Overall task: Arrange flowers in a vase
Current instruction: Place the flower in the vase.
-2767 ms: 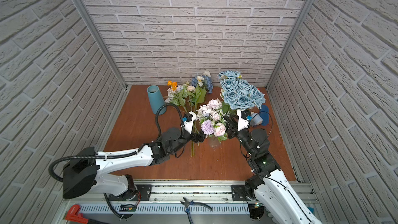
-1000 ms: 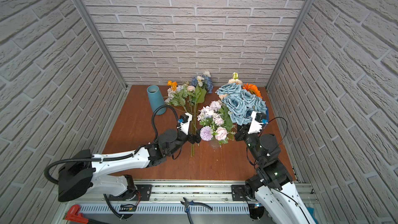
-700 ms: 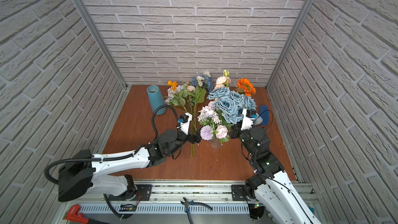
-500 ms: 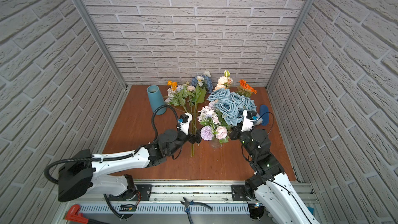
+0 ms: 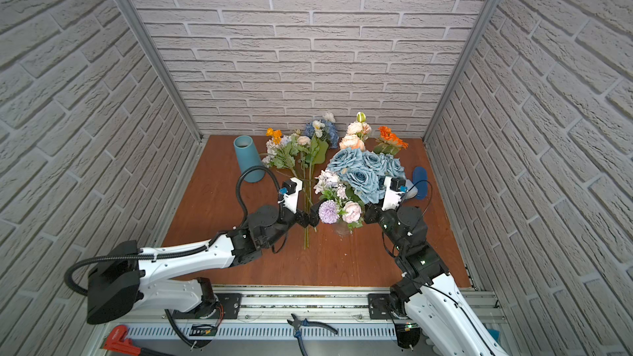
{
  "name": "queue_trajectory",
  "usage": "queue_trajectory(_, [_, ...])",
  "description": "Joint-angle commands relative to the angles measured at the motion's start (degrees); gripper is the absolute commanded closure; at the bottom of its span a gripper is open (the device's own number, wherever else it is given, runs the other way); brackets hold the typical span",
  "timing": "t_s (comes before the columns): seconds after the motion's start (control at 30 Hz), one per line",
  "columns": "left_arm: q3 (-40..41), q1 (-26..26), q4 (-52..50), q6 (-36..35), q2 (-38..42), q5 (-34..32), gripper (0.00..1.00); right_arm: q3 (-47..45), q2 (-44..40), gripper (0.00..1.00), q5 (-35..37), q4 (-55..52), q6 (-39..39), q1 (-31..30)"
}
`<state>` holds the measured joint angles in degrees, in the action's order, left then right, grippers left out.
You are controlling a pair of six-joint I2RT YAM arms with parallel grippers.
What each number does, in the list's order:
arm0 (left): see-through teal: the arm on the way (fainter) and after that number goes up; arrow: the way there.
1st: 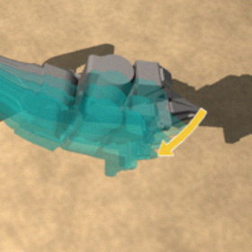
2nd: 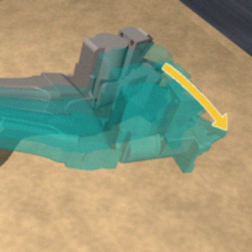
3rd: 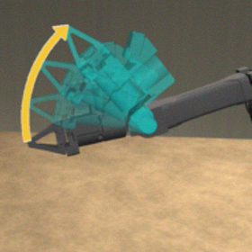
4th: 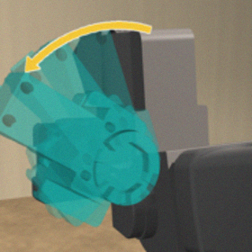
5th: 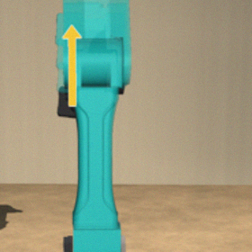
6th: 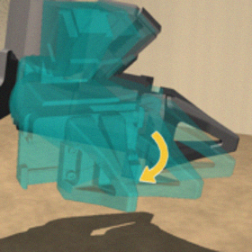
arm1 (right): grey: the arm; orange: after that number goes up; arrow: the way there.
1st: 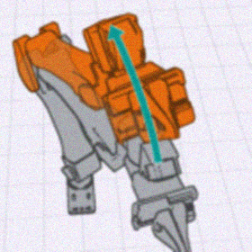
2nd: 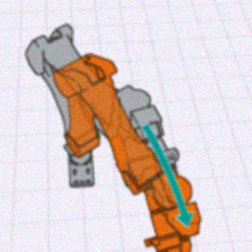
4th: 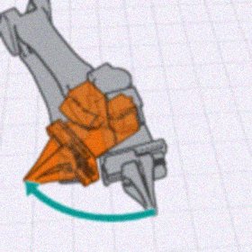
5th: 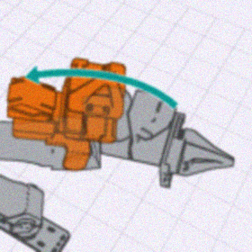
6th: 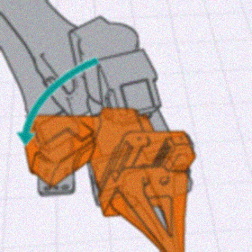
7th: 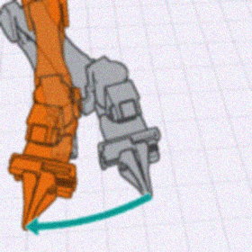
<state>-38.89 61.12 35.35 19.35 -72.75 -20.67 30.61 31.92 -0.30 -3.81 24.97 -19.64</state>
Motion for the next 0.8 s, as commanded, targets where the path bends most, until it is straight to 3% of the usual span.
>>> queue_trajectory(0.0, [1.26, -0.37, 0.1, 0.6, 2.39, -1.78, 0.02, 1.74, -2.37, 0.75, -0.14, -1.59, -1.01, -0.22])
queue_trajectory(0.2, [1.58, -0.39, -1.16, -0.11, 3.45, -2.62, 0.02, 4.81, -6.63, 0.5, 2.73, -9.81, -3.94, -0.2])
queue_trajectory(0.57, [2.11, -0.98, -0.99, 0.23, 3.23, -4.46, 0.02, 7.14, -10.08, 0.35, 2.57, -26.18, -1.84, -0.21])
queue_trajectory(0.77, [1.8, -3.95, -2.79, 2.66, 3.49, -4.69, 0.02, 4.23, -8.37, 0.19, 1.23, -25.46, -0.49, -0.22])
